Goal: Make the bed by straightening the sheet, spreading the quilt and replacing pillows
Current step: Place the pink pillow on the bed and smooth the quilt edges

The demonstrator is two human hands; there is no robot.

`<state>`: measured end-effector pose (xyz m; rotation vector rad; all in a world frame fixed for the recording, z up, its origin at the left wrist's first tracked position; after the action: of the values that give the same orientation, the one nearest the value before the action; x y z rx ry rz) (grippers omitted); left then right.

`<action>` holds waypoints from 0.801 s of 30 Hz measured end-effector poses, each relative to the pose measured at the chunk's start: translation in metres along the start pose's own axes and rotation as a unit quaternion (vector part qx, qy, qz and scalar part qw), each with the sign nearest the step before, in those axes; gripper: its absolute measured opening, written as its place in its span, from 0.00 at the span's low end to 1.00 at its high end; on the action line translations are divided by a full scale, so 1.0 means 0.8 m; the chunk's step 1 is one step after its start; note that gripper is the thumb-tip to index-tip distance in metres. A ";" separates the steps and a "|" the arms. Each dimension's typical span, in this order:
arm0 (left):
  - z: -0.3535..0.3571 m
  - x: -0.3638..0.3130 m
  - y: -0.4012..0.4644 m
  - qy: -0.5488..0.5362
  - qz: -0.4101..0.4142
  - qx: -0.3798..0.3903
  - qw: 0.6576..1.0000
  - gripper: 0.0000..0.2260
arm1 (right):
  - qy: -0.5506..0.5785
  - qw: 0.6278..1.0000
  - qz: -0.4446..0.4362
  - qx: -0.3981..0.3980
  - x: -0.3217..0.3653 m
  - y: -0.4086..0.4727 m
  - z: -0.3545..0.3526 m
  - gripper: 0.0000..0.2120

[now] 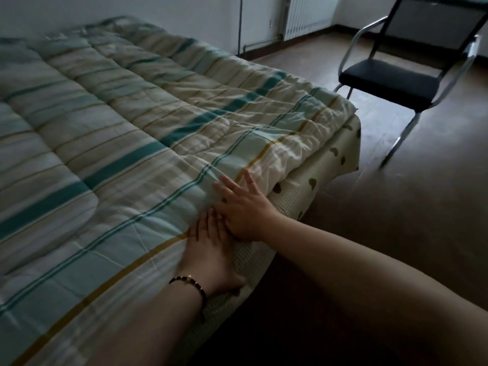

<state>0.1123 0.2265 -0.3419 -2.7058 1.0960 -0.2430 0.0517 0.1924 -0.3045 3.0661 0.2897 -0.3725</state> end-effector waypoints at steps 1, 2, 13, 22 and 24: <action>0.000 -0.001 0.003 0.002 -0.011 0.002 1.000 0.67 | 0.015 1.000 -0.013 -0.016 -0.008 0.006 0.001 0.24; 0.000 -0.005 0.004 -0.002 -0.015 0.001 1.000 0.68 | 0.031 0.999 -0.007 -0.006 -0.020 0.007 0.007 0.26; -0.057 -0.084 0.145 -0.068 -0.048 -0.022 0.996 0.62 | 0.124 0.988 0.085 0.041 -0.252 0.019 0.069 0.25; -0.092 -0.171 0.262 -0.060 -0.092 -0.054 0.992 0.60 | 0.210 0.973 0.085 0.049 -0.441 0.038 0.132 0.25; -0.103 -0.195 0.297 -0.070 -0.102 -0.059 0.991 0.60 | 0.201 0.977 0.065 0.030 -0.460 0.038 0.135 0.25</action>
<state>-0.1759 0.1582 -0.3348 -2.8919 0.8197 -0.0193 -0.3186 0.0899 -0.3204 3.1724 0.0865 0.2554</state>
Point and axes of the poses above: each hand's wrist, its own y-axis towards the middle knuckle, its own z-axis out of the palm, x = y × z, the point moved 10 cm from there along y, towards the middle knuckle, and after that the axes turned 4 degrees about x, right-handed, at the moved point
